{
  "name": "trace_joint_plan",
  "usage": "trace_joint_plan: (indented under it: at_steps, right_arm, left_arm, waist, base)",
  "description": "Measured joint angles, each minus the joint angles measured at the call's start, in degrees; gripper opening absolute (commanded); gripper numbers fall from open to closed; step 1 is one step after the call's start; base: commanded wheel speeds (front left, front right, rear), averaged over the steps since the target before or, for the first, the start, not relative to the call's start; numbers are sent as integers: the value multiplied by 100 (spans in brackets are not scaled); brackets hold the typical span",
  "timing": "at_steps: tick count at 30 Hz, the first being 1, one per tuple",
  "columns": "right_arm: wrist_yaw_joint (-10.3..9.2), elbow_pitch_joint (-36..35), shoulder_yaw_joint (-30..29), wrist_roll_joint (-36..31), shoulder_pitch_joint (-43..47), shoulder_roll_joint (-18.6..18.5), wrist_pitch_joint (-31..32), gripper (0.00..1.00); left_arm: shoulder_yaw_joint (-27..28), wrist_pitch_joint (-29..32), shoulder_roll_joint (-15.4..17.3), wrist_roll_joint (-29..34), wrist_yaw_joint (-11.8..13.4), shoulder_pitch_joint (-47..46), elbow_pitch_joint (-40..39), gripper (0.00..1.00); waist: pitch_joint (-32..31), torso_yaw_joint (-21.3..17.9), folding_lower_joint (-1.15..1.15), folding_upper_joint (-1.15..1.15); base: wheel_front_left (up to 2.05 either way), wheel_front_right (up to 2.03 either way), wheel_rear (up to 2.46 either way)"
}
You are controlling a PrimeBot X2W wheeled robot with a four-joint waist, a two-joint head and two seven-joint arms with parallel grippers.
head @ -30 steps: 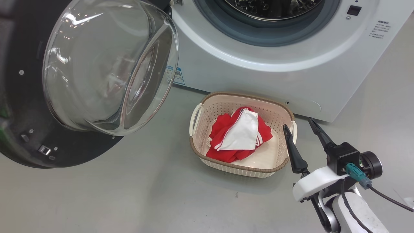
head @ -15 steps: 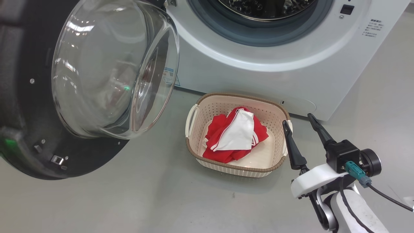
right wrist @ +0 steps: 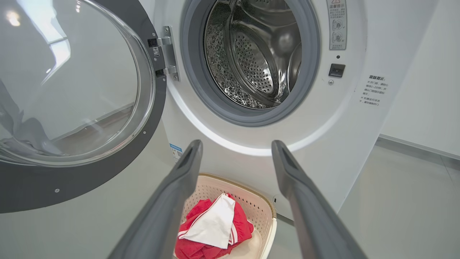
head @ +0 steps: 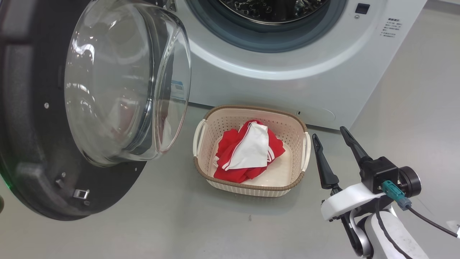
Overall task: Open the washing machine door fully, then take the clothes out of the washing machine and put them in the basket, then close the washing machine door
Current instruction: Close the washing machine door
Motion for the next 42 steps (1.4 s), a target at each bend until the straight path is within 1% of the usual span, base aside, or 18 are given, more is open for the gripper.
trace_joint_plan:
  at_steps: [10,14,25,30,42]
  right_arm:
    - [-3,68,-13,52,1,97,-123,100]
    - [-49,129,-29,91,1,123,-181,100]
    - [-51,224,12,148,4,196,-277,100]
    - [-51,223,48,153,4,242,-292,100]
    - [-52,209,163,205,-29,302,-349,100]
  left_arm:
    - [-89,374,1,-115,-16,325,-624,0]
    - [-163,532,0,-201,-18,466,-925,0]
    - [-388,875,-55,-293,-11,876,-1733,0]
    - [-479,973,-69,-326,71,916,-2129,0]
    - [-586,971,-83,-393,427,949,-2829,0]
  waist:
    - [-46,-229,0,0]
    - [-83,-341,0,0]
    - [-231,-736,0,0]
    - [-248,-973,0,0]
    - [-87,-1642,0,0]
  base:
    - [0,0,0]
    - [0,0,0]
    - [0,0,0]
    - [0,0,0]
    - [0,0,0]
